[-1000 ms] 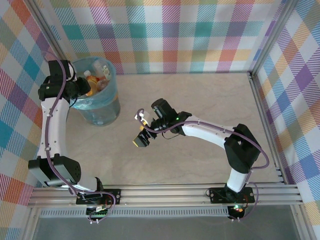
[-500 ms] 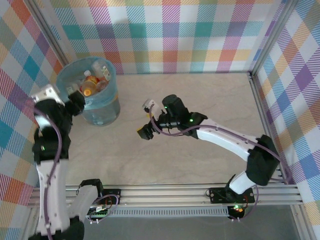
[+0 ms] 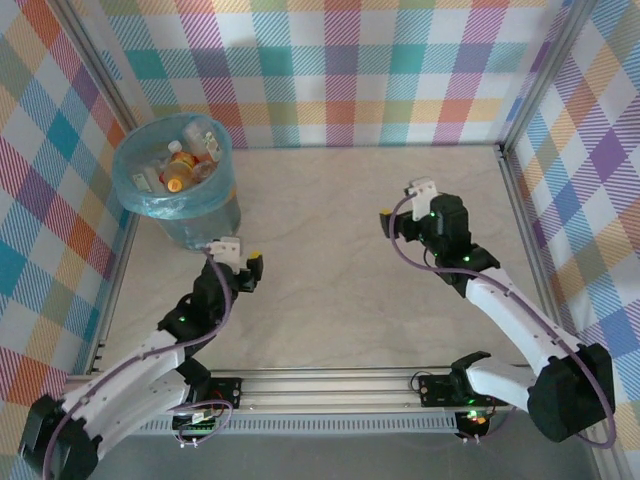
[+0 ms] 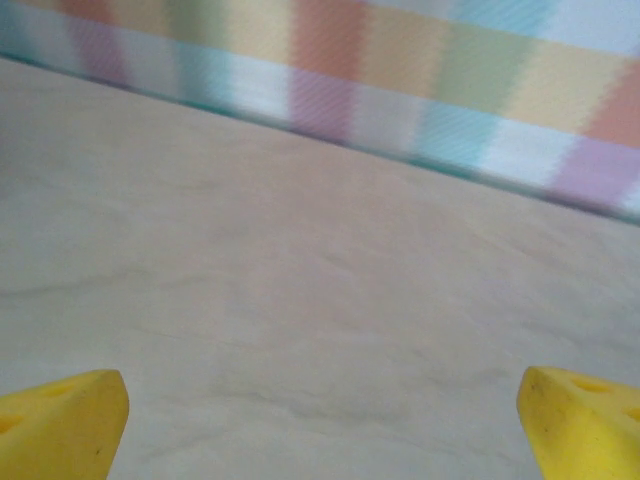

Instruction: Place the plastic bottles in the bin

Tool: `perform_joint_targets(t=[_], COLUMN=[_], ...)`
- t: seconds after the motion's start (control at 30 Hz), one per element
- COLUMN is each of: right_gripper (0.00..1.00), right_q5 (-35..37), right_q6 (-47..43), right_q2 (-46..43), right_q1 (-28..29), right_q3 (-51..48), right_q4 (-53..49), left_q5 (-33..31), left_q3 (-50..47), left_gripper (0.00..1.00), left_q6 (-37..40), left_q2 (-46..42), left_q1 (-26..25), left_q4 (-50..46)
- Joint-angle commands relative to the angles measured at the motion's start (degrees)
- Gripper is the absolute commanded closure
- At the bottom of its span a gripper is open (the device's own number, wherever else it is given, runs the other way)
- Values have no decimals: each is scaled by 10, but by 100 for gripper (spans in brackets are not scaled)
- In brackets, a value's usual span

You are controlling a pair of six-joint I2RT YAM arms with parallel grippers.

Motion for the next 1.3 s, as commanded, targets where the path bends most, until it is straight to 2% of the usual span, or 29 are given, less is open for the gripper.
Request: perform_joint_targets(t=[0.0,0.07,0.17,0.23,0.37,0.4,0.43,0.47,0.5,0.6,0.63,0.67,0.73,0.77,0.9,1.0,1.03,1.07,1.27], right_gripper=[0,0,0,1,0,0,0,0,0,0,0,0,0,0,0,0,0,0,0], right_q5=[12,-27,-27,-35,-91,-102,-91,-122,-151,-247,-267,-274,-281,-280,-238,-218,-216,-213,-202], right_q6=[15,7,-37,-45,-39,-40,-29,-18,-8,57,75,79,78,74,68,66,66,66,67], right_q2=[5,16,55,85,162,184,185,176,181,254,253,239,252,246,248,247,246,246,246], right_q1=[-47,-72,-81,-89,-116,-123,-127,-148,-167,-235,-254,-264,-264,-262,-245,-236,-237,-236,-232], right_q3=[-65,-109,-168,-191,-226,-232,-227,-223,-231,-268,-267,-256,-246,-236,-217,-212,-211,-210,-209], right_q4=[69,130,243,293,429,468,464,440,458,609,608,560,565,534,498,487,484,483,480], left_q5=[-105,-82,6,39,118,133,147,169,183,216,227,234,241,244,270,244,239,243,241], left_q3=[-28,-46,-75,-81,-79,-78,-72,-71,-71,-67,-65,-63,-55,-50,-20,14,41,36,36], left_gripper=[26,24,23,22,22,21,21,21,21,21,21,21,20,20,19,17,13,0,0], left_q6=[87,83,44,29,19,20,24,36,44,50,52,53,54,46,44,35,30,27,28], left_q2=[29,46,80,109,184,201,214,228,241,273,282,290,308,323,391,455,448,452,450], left_q1=[7,56,159,209,268,274,277,280,282,289,291,292,295,299,306,306,307,311,311], left_q4=[145,167,216,240,285,303,307,327,346,383,392,399,407,414,423,423,360,379,375])
